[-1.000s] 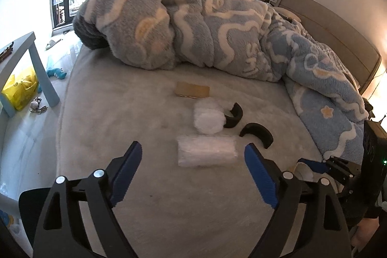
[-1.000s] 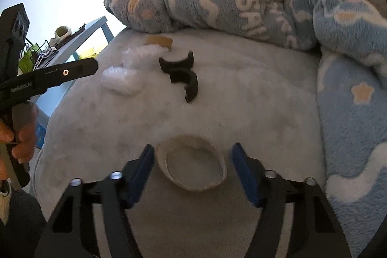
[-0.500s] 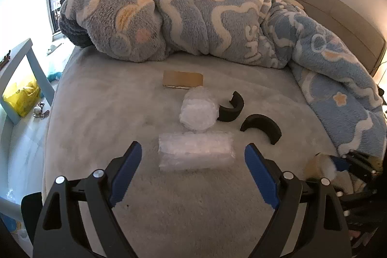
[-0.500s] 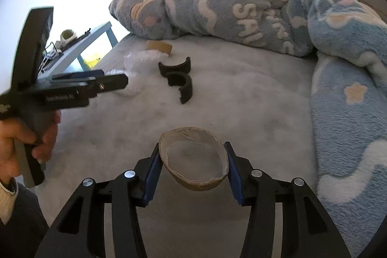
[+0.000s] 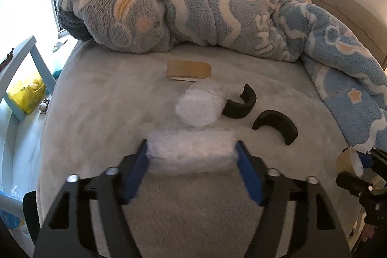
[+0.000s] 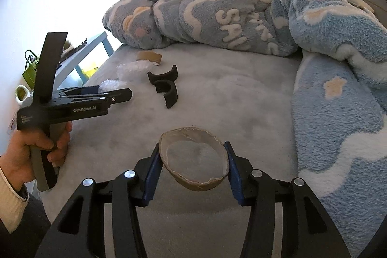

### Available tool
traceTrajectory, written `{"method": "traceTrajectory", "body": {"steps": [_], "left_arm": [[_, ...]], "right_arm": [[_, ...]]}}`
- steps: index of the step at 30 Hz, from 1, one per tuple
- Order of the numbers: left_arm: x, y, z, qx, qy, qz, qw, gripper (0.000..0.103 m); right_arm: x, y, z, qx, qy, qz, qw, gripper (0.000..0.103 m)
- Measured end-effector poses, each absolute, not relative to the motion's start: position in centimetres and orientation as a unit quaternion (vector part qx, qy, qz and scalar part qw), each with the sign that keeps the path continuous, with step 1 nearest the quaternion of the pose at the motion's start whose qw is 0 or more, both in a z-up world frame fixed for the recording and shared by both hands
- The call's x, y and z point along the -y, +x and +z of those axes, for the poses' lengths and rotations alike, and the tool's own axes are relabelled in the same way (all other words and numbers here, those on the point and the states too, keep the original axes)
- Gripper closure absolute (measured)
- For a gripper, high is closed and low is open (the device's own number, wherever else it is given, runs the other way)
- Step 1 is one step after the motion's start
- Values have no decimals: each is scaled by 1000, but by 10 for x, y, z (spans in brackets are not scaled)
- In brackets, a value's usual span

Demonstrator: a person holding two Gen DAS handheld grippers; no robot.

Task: Collect trash
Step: 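Grasp the brown tape roll with the right tool while the left tool grasps a bubble-wrap roll, then carry both items to the black bin while the left tool opens, dropping the bubble wrap inside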

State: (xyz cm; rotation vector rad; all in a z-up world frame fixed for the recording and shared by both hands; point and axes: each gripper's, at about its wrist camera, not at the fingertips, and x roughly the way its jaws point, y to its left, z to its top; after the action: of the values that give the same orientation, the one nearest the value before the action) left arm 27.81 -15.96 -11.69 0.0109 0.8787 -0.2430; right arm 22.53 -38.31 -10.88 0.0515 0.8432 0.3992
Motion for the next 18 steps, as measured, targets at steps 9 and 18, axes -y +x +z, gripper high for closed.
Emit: {"method": "traceTrajectory", "body": {"steps": [9, 18], "left_arm": [[156, 269, -109, -425, 4, -141, 894, 36], [122, 262, -96, -419, -2, -134, 898, 36]], "right_arm": [[373, 230, -98, -396, 26, 190, 898, 53], [340, 240, -83, -386, 21, 201, 900, 53]]}}
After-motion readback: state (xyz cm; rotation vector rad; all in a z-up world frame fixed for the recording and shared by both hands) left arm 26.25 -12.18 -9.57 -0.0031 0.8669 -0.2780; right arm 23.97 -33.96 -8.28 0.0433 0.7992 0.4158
